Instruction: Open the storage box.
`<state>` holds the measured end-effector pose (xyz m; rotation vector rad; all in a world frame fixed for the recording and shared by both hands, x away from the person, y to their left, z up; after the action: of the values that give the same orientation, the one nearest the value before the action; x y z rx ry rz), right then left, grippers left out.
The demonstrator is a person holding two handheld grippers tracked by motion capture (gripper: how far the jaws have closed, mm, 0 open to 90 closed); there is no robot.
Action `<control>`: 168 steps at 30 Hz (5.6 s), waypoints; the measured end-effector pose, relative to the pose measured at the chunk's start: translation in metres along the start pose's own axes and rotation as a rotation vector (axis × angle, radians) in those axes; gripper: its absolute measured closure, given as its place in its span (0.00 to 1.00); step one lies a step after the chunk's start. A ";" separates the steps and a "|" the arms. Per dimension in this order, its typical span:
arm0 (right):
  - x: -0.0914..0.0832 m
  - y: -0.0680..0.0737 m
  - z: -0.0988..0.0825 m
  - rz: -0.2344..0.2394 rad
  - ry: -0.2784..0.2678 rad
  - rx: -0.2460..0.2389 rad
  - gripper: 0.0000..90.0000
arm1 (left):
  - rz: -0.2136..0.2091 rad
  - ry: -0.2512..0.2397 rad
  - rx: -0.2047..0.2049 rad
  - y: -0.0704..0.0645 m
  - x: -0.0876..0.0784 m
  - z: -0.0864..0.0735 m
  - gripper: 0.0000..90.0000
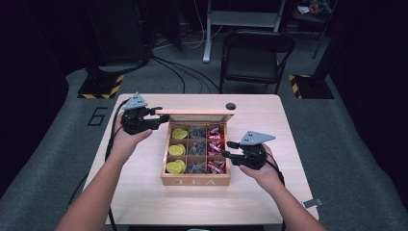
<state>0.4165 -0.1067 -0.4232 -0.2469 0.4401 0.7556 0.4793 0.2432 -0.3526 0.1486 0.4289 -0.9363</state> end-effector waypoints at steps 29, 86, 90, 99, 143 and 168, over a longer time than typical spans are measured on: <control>0.044 -0.056 0.025 -0.125 0.027 0.062 0.66 | 0.018 -0.021 -0.048 0.025 0.010 0.021 0.63; 0.092 -0.102 0.064 -0.186 0.034 0.083 0.73 | 0.053 -0.007 -0.162 0.038 0.002 -0.002 0.54; 0.094 -0.105 0.065 -0.186 0.042 0.104 0.73 | 0.063 -0.002 -0.168 0.034 -0.006 -0.012 0.54; 0.102 -0.113 0.069 -0.176 0.057 0.159 0.73 | 0.061 -0.017 -0.158 0.014 -0.022 -0.029 0.54; 0.113 -0.118 0.072 -0.204 0.116 0.194 0.59 | 0.086 0.057 -0.158 -0.026 -0.020 -0.101 0.48; 0.054 -0.067 0.053 -0.153 0.061 0.136 0.47 | 0.096 0.080 -0.164 -0.028 -0.016 -0.110 0.43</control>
<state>0.5141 -0.1022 -0.3977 -0.1746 0.5224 0.5667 0.4165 0.2720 -0.4440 0.0566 0.5659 -0.7989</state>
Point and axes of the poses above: each handheld gripper's, and its own axes: x roughly forward along the jaws, z roughly out of its top, y roughly to its left, the point moved 2 cm from there along x, roughly forward along the jaws, and after that the axes turned 9 degrees about -z, right-handed, at the moved point
